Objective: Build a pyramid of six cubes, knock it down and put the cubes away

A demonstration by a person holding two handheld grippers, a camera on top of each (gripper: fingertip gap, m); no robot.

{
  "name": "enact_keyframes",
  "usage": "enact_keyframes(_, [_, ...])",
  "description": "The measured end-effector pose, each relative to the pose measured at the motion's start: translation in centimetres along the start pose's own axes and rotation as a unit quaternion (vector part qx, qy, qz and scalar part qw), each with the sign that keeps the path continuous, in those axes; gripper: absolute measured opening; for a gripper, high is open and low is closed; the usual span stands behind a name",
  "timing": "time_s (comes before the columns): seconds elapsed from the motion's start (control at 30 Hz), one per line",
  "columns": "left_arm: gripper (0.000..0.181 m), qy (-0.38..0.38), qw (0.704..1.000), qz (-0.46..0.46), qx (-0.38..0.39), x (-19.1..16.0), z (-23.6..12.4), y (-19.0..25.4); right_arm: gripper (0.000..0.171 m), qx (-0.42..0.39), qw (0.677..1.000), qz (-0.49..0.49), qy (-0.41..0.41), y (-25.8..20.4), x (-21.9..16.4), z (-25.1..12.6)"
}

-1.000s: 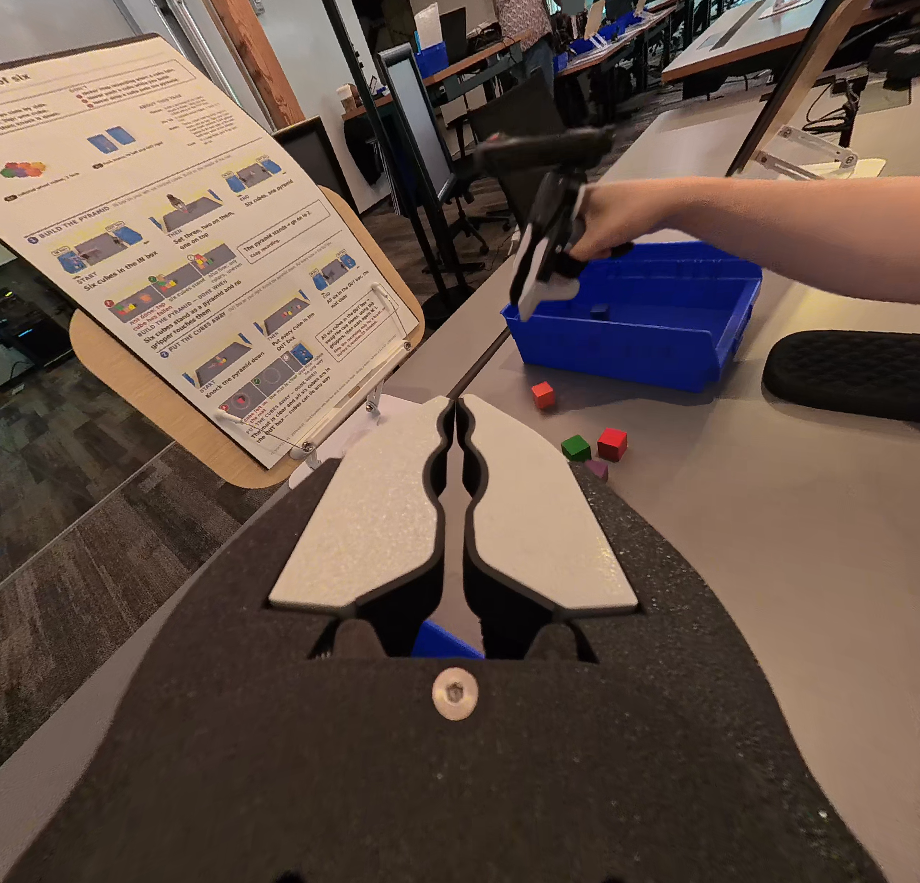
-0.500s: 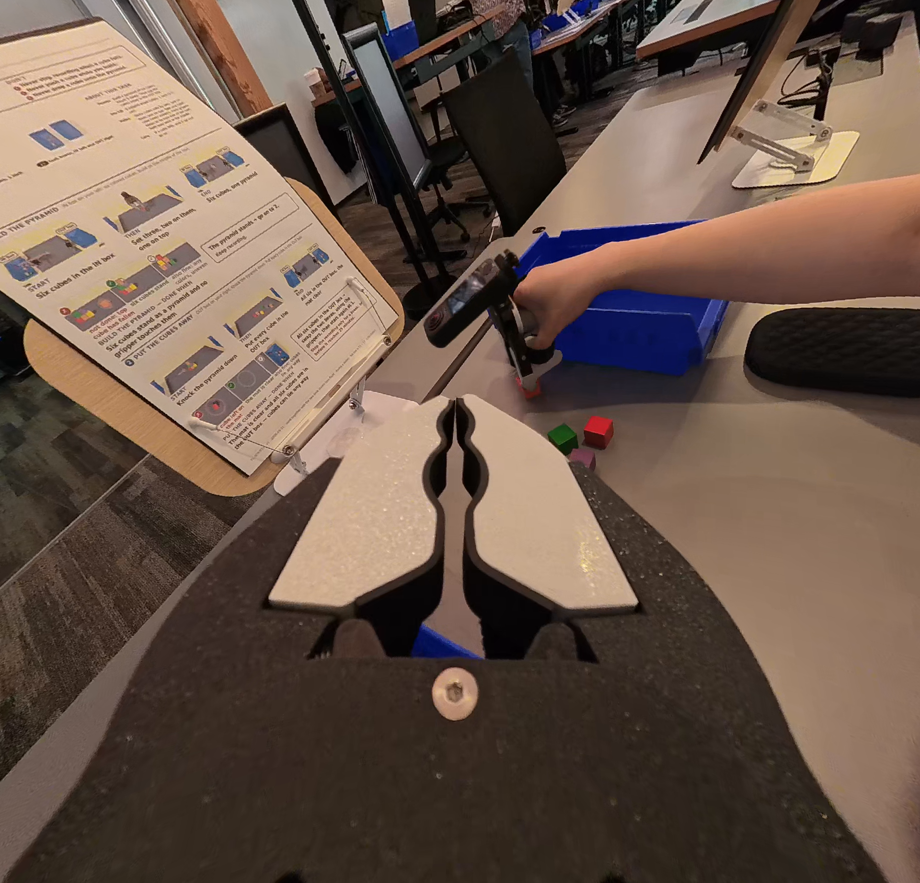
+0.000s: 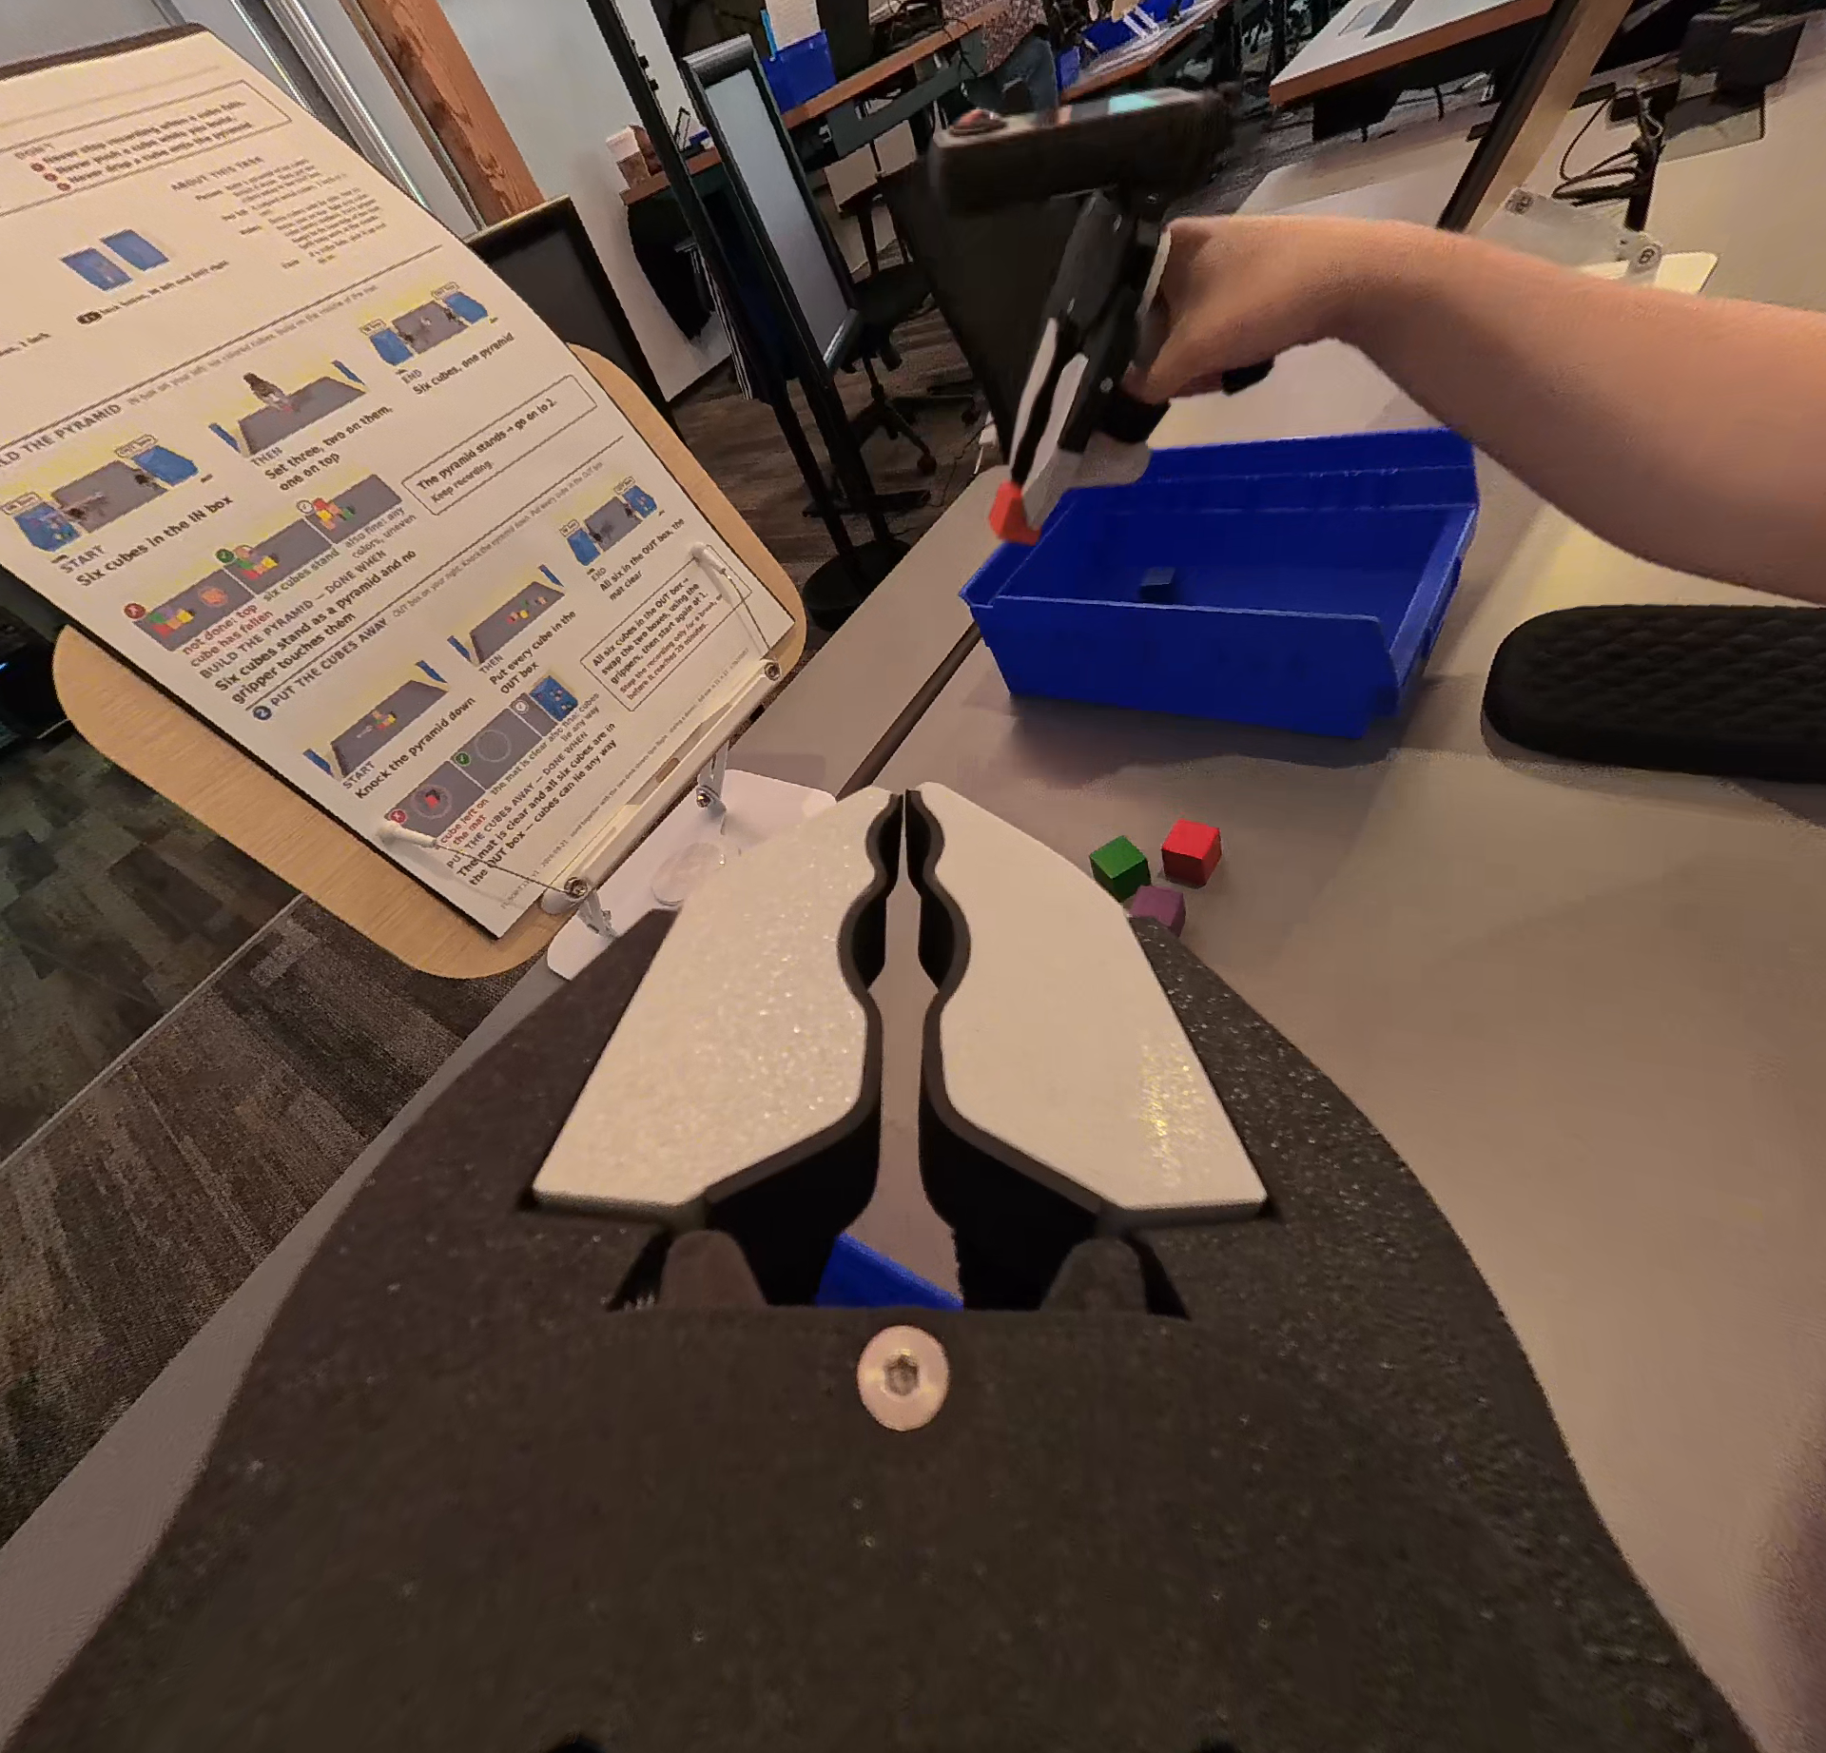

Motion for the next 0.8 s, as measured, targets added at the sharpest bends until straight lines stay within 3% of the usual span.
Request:
enact_keyframes(0.13, [0.0, -0.004, 1.0, 0.005, -0.005, 0.0, 0.2, 0.3, 0.028, 0.021, 0.99, 0.088, -0.111, 3.1, -6.3, 1.5])
enact_keyframes(0.23, [0.0, -0.006, 1.0, 0.007, -0.008, 0.0, 0.4, 0.4, 0.029, 0.062, 0.978, 0.084, -0.182, 2.7, -10.0, 4.8])
enact_keyframes(0.37, [0.0, -0.012, 1.0, -0.001, -0.006, -0.1, 0.6, 0.2, 0.029, 0.056, 0.968, 0.075, -0.231, 2.3, -12.3, 7.7])
enact_keyframes(0.5, [0.0, -0.017, 1.0, 0.0, -0.005, -0.2, 0.7, 0.3, 0.031, 0.044, 0.967, 0.075, -0.241, 2.7, -12.9, 8.3])
enact_keyframes(0.67, [0.0, -0.011, 1.0, 0.0, 0.0, -0.1, 0.4, 0.2, 0.047, 0.022, 0.989, 0.078, -0.12, 2.5, -9.1, 3.6])
enact_keyframes(0.8, [0.0, -0.012, 1.0, -0.002, 0.004, -0.2, 0.5, 0.0, 0.049, 0.064, 0.996, -0.061, 0.022, -3.1, -2.0, 0.1])
Point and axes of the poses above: each gripper's, where its closed fingertips meet, z out along the fingers, x out of its top, y = z × x across the jaws, the point moved 10 cm from there along -z, back along the fingers, and after that the axes turned 15 degrees about -z, right-handed, at the moved point
